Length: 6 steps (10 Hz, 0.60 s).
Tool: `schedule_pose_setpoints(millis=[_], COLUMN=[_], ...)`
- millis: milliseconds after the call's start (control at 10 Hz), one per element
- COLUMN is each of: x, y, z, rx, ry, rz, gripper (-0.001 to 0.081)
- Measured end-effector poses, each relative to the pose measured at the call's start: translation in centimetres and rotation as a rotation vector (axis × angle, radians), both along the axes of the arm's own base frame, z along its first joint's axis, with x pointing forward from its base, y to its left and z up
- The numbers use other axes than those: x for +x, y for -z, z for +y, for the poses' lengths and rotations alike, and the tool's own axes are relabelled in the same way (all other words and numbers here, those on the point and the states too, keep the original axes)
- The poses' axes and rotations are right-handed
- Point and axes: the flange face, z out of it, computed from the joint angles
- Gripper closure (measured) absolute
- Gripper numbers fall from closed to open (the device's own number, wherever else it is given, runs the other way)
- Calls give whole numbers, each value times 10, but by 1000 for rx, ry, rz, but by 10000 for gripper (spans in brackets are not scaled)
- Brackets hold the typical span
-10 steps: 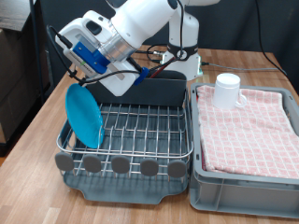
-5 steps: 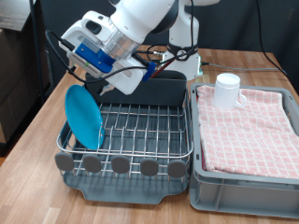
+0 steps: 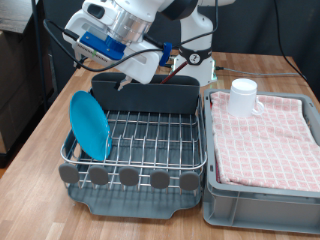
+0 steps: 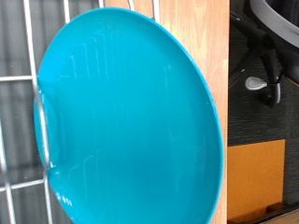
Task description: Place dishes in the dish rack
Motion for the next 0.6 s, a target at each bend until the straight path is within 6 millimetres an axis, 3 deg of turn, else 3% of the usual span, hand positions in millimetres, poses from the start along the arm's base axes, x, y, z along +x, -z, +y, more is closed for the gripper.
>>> schedule_pose_setpoints(millis=[600], x=[-4], y=[-53], z=[-1], rx=[71], ry=[-62], rz=[23], gripper=[3])
